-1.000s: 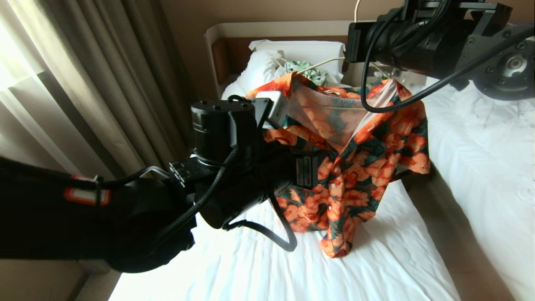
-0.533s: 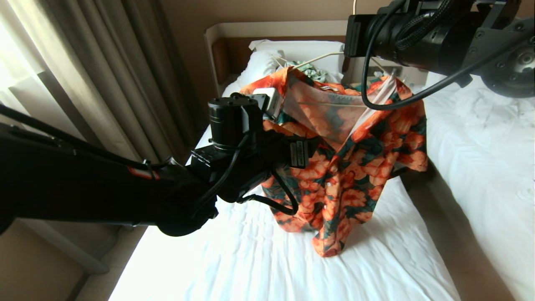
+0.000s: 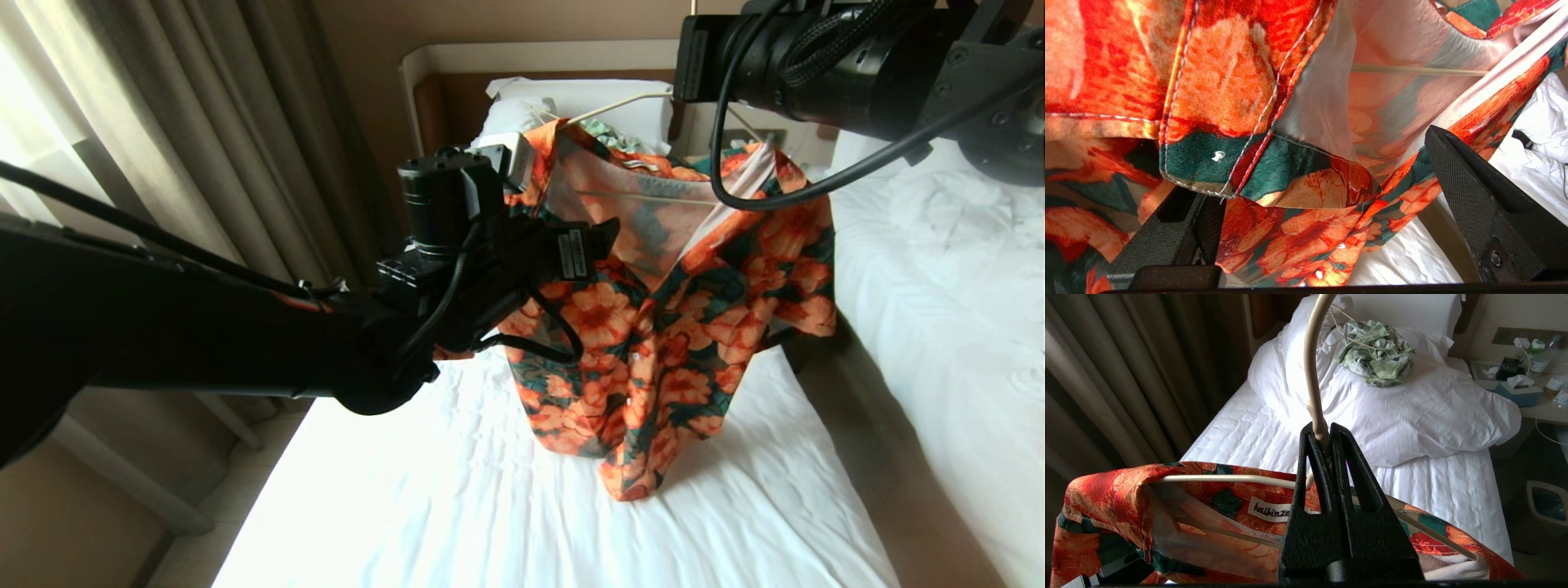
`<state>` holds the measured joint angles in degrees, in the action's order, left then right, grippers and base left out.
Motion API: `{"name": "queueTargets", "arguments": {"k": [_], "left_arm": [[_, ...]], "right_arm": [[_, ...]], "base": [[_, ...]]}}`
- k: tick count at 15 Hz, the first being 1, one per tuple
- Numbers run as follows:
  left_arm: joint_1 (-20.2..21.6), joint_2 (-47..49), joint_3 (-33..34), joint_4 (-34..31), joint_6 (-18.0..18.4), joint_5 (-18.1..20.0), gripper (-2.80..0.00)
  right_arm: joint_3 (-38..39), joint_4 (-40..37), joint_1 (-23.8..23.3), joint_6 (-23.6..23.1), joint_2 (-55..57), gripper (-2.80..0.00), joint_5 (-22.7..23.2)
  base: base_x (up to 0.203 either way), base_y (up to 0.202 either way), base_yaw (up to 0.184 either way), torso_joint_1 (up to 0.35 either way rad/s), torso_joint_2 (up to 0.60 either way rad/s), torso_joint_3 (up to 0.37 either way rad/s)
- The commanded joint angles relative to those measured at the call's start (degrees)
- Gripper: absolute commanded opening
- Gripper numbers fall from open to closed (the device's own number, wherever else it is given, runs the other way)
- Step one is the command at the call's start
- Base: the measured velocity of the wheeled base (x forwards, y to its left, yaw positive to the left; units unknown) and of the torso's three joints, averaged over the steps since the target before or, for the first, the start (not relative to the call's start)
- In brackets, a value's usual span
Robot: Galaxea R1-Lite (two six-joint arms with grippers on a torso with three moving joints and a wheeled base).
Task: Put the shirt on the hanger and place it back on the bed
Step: Take the clothes hanger out of the clothes
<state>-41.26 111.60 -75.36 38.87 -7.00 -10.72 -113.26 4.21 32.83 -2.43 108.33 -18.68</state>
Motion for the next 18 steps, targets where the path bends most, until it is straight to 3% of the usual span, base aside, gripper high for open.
{"name": "queueTargets", "arguments": {"k": [1,2,3,5,11,15,18], "left_arm": [[0.1,0.2,-0.3,0.2,-0.1,-0.1,0.00],[0.0,0.5,-0.3,0.4,0.1,-0.1,0.00],[0.1,0.7,-0.4,1.6,0.1,-0.1,-2.80],[0.4,1.0,0.0,4.4,1.6,-0.2,-2.80],[2.8,-1.1,2.3,4.7,1.6,-2.1,-2.80],[13.0,-9.8,8.8,5.2,1.6,-1.2,-2.80],[20.5,-16.3,12.9,5.2,1.6,2.0,-2.80]], "right_arm": [[0.3,0.0,0.0,0.1,0.0,-2.80,-0.1],[0.5,0.0,0.0,0.1,0.0,-2.80,-0.1],[0.5,0.0,0.0,0.1,0.0,-2.80,-0.1],[0.5,0.0,0.0,0.1,-0.1,-2.80,-0.1],[0.9,0.1,-0.5,0.1,-0.1,-2.80,-0.1],[0.9,0.5,-2.9,0.1,0.5,-2.80,-0.4],[0.9,0.5,-3.7,0.1,1.5,-2.80,-0.4]], "base": [[0.000,0.000,0.000,0.000,0.00,0.000],[0.000,0.000,0.000,0.000,0.00,0.000],[0.000,0.000,0.000,0.000,0.00,0.000],[0.000,0.000,0.000,0.000,0.00,0.000],[0.000,0.000,0.000,0.000,0.00,0.000],[0.000,0.000,0.000,0.000,0.00,0.000],[0.000,0.000,0.000,0.000,0.00,0.000]]}}
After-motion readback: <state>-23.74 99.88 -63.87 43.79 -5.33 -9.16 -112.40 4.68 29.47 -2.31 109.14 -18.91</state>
